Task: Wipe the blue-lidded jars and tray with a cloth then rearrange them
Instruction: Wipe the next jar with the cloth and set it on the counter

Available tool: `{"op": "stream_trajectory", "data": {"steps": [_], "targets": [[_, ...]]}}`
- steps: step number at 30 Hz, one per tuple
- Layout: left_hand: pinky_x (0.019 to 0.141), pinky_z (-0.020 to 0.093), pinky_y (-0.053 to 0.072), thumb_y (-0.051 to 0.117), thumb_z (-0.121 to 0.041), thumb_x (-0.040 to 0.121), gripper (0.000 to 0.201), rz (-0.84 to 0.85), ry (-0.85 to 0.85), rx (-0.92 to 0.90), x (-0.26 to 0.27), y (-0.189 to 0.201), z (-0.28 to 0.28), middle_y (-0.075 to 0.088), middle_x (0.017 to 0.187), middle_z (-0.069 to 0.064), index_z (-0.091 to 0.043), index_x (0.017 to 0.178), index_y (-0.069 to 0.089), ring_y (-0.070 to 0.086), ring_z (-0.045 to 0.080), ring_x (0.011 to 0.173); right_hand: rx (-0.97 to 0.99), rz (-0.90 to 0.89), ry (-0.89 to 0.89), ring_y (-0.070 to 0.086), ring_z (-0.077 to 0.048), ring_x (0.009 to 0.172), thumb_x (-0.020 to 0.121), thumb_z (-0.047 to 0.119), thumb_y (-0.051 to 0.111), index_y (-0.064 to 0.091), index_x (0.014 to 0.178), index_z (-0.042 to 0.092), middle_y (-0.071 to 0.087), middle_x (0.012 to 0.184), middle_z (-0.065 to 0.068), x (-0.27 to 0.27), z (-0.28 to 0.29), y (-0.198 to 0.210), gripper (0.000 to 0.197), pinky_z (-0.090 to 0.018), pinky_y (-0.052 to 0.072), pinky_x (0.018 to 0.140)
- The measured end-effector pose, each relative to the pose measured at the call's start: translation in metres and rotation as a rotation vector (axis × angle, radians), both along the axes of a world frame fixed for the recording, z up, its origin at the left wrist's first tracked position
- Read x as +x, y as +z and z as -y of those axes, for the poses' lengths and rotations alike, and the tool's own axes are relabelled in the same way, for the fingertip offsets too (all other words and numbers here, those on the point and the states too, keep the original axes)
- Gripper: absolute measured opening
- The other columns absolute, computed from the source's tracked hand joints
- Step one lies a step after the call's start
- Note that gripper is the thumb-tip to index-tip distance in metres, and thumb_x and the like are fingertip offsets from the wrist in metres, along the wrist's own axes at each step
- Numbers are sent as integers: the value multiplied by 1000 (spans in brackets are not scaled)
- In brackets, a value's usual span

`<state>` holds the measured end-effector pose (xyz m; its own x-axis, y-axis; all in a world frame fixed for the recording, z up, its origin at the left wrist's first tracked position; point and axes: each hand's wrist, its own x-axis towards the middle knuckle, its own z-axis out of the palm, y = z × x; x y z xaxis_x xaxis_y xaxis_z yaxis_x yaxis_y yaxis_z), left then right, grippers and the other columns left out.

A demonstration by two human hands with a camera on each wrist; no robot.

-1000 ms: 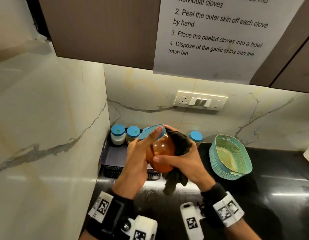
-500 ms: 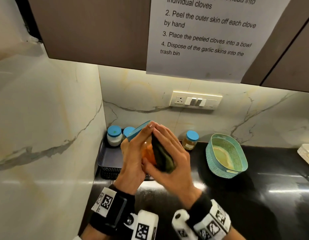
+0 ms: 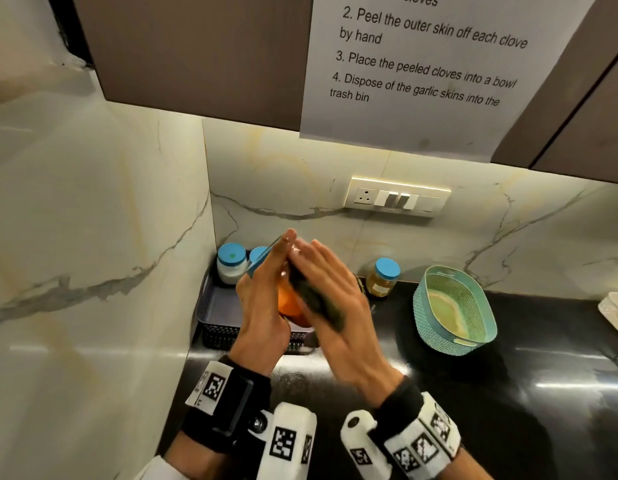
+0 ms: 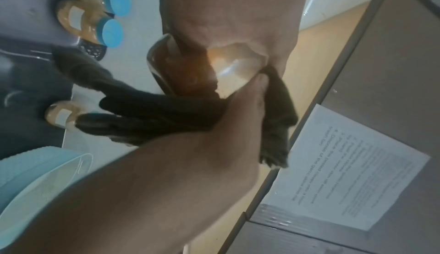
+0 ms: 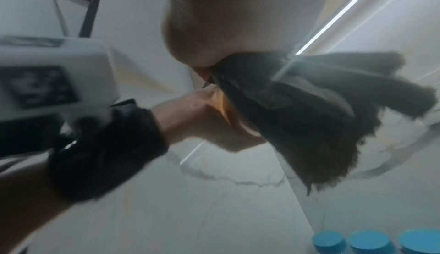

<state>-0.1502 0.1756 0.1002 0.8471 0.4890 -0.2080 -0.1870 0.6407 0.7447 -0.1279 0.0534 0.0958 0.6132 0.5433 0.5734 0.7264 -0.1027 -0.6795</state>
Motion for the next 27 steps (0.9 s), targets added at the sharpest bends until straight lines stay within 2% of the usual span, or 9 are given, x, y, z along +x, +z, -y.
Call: {"op": "stream_trajectory", "data": {"steps": [2,4,9,13,17,20,22,24,27], "targets": [[101,62,56,97,-57,57,91,-43,36,34,-1,2,5,75,125,15,-9,130,69,73,39,116,151,-385,45,50,-21,146,101,27,56,57,148,37,61,151,4,10,-1,13,47,-60,38,121],[95,57,60,98,-48,63,81,-50,62,22,0,4,7,77,119,17,-5,126,71,74,41,112,219,-546,43,58,-20,140,101,31,56,60,144,36,66,144,4,8,-6,22,44,-57,43,118],[108,63,52,100,-65,47,116,-10,-30,-30,-1,9,-2,65,134,32,3,133,64,65,49,125,-96,89,-104,19,-21,162,94,21,59,37,161,15,31,171,2,-19,-5,-5,70,-62,25,126],[107,58,54,98,-58,58,103,-7,-161,-59,-4,9,0,66,138,26,-2,137,64,69,40,123,-122,217,-109,31,-22,158,87,21,78,41,158,14,39,167,-2,6,5,-9,80,-57,36,123],[94,47,61,98,-51,53,84,-5,-184,86,-8,9,-7,78,117,7,-21,125,66,76,26,109,149,-578,27,60,-19,135,63,18,100,56,145,28,65,142,8,40,32,22,94,-47,57,106],[95,48,59,96,-69,32,114,34,-258,238,-4,15,-10,79,118,5,-18,130,66,75,25,112,182,-869,108,66,-30,128,52,24,99,64,135,28,71,133,-2,45,43,27,90,-49,60,98],[86,44,61,95,-75,18,122,41,-258,240,1,16,-9,80,109,7,-17,123,71,77,26,100,166,-832,155,69,-28,124,60,17,95,68,130,30,73,129,-3,36,37,22,77,-46,60,97],[81,41,63,97,-72,21,111,60,-259,277,6,15,-7,81,101,5,-18,115,74,78,26,93,217,-728,115,69,-24,123,66,7,97,67,131,29,74,127,1,22,27,20,75,-45,60,99],[97,53,60,99,-57,42,73,127,-267,224,1,14,-5,80,103,8,-22,104,80,76,30,98,306,-417,46,61,-17,135,71,-8,91,54,146,14,68,140,3,-2,10,16,87,-39,54,108]]}}
